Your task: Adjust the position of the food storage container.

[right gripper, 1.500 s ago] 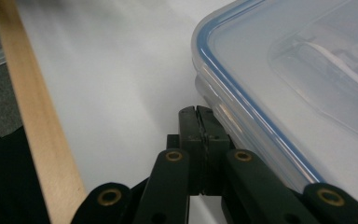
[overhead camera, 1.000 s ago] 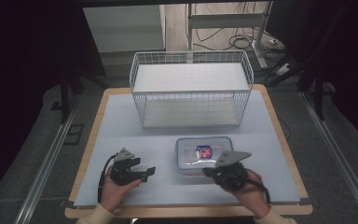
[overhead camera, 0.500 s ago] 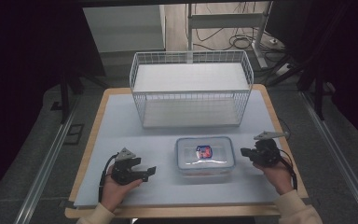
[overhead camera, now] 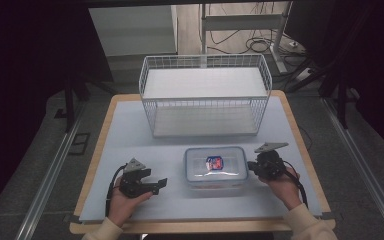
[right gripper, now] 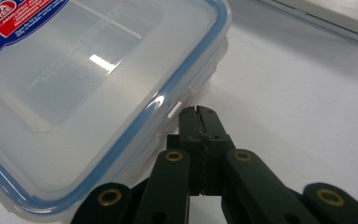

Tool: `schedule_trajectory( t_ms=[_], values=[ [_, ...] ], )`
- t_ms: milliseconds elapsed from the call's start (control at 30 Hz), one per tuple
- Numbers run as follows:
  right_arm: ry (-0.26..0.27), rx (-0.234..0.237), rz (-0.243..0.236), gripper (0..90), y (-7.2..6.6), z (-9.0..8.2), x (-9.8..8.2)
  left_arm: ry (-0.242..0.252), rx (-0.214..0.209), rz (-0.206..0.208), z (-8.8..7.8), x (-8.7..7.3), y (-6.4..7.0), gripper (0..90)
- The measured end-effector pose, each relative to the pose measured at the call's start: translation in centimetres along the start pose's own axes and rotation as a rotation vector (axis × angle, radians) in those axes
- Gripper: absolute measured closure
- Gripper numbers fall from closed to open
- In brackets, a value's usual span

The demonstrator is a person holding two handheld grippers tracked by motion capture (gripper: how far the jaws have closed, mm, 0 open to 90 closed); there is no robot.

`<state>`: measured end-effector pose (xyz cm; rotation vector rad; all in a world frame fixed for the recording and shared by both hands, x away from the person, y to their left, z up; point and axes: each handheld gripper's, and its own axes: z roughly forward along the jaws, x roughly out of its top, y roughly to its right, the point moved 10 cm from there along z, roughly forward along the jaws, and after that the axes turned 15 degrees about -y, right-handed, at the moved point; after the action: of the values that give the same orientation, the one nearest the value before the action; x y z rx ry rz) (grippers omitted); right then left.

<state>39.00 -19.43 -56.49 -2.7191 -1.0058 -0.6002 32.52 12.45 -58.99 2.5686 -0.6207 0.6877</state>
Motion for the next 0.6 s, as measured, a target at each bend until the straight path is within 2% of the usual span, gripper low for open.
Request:
schedule_trajectory(
  t_ms=[233, 400, 500, 600],
  values=[
    [0.002, 0.006, -0.023, 89.6, -1.3, 0.8, 1.0, 0.001, 0.005, -0.013, 0.0, 0.1, -0.4, 21.4],
    [0.001, 0.014, -0.061, 89.6, -2.4, 1.2, 1.7, 0.004, 0.006, -0.017, -0.1, 0.1, -0.7, 21.4],
    [0.004, 0.033, -0.052, 89.6, -2.4, 1.1, 1.6, 0.009, 0.004, -0.023, -0.2, 0.1, -0.8, 21.4],
    [0.022, 0.031, -0.041, 89.6, -1.8, 0.6, 1.6, 0.016, 0.002, -0.028, -0.3, 0.3, -1.0, 21.4]
  ],
)
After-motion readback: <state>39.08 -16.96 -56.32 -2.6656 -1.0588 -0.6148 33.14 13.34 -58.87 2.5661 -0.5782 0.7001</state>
